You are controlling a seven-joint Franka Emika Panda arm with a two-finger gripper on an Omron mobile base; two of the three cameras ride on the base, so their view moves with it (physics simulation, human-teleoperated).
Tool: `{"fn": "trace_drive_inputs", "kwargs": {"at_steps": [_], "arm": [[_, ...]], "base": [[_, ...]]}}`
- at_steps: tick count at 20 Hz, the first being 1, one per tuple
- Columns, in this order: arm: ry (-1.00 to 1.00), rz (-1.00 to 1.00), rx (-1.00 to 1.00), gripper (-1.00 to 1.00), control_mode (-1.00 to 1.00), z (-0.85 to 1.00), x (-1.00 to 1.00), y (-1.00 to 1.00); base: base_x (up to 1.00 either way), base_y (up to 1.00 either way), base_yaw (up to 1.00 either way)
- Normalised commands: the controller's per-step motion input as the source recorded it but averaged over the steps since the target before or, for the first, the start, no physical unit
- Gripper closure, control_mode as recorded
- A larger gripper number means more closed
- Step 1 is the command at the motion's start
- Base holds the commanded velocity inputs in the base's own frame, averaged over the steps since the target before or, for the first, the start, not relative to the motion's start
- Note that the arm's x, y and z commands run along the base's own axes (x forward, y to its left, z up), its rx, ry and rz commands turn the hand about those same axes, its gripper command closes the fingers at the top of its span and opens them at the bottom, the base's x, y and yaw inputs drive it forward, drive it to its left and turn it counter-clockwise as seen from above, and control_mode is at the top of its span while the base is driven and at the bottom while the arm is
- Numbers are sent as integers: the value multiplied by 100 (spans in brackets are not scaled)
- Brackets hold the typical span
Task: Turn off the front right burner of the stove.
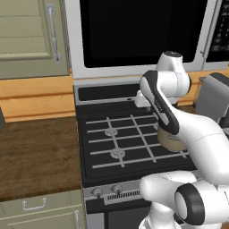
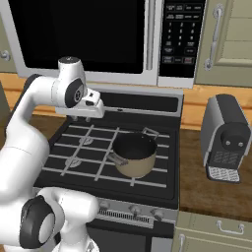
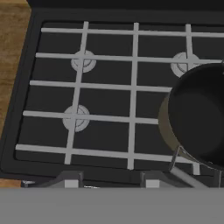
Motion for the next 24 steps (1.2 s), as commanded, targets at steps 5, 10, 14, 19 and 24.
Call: {"fn": "trace_drive_inputs", "kwargs": {"at_steps": [5, 10, 14, 19, 24], "arm": [[-2, 0, 6, -100, -100, -5, -3, -38], [-3, 0, 5, -100, -100, -26, -11, -60], [0, 0, 5, -100, -100, -19, -2, -49], [-2, 0, 6, -100, -100, -3, -7, -44], [-2, 0, 1, -100, -100, -15, -26, -50]], "base": [[0, 0, 0], [0, 0, 0], [0, 0, 0], [0, 0, 0], [0, 0, 0]]}}
